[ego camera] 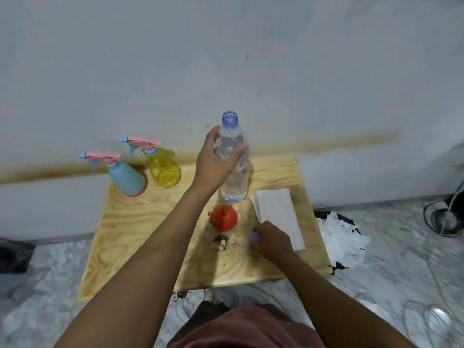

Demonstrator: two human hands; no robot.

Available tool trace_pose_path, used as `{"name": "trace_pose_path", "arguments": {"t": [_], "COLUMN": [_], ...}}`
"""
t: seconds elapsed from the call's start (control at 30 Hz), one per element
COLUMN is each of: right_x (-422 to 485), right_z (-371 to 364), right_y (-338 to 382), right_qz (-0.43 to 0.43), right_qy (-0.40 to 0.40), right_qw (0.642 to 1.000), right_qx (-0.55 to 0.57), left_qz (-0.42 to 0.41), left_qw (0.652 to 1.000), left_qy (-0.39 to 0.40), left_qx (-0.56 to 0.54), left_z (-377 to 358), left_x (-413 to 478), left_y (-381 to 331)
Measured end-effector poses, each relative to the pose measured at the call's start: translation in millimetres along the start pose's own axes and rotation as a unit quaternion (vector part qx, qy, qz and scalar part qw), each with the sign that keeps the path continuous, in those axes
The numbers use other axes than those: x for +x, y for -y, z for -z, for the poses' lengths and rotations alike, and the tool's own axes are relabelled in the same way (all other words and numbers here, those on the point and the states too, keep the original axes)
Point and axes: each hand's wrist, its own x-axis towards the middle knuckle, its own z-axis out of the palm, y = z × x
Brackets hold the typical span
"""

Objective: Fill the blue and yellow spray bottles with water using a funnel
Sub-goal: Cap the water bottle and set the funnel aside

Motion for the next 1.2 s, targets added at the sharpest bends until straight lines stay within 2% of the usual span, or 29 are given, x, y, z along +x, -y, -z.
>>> {"name": "trace_pose_path", "arguments": {"t": [0.1,0.2,0.37,0.43,0.57,0.67,0.77,0.9,1.07,1.2], "right_x": [-0.1,4.0,16.5,20.5,27.6,39.2,50.0,55.3,57.1,59.3], "right_z": [18.8,57.7,143.2,178.0,232.0,255.4,267.0,272.6,274.6,276.2], "right_y": [6.1,20.0,57.8,79.5,118.3,136.5,148.2,156.3,160.8,166.6], "right_qz": [0.011,0.063,0.168,0.184,0.253,0.271,0.264,0.257,0.249,0.193], "right_qy": [-0.067,-0.127,-0.233,-0.245,-0.246,-0.206,-0.146,-0.101,-0.086,-0.109], "right_qw": [0.994,0.979,0.935,0.921,0.906,0.924,0.95,0.961,0.965,0.973], "right_qx": [0.089,0.149,0.209,0.239,0.234,0.176,0.081,0.019,-0.014,-0.071], "left_qz": [-0.004,-0.009,-0.005,-0.002,0.01,0.015,0.014,0.02,0.025,0.018], "left_qw": [1.0,1.0,1.0,1.0,1.0,0.999,0.999,0.999,0.999,0.999], "left_qy": [0.01,0.014,0.008,0.002,-0.001,-0.004,0.001,0.005,0.005,0.003], "left_qx": [0.007,0.0,-0.013,-0.017,-0.026,-0.032,-0.032,-0.038,-0.04,-0.036], "left_z": [4.0,6.9,7.6,6.9,5.4,5.1,5.5,4.3,4.4,2.0], "left_x": [1.7,5.1,6.4,6.1,5.6,5.2,5.6,6.2,7.5,8.4], "left_y": [-0.8,1.3,3.9,3.4,3.0,0.1,0.8,4.1,5.2,7.2]}}
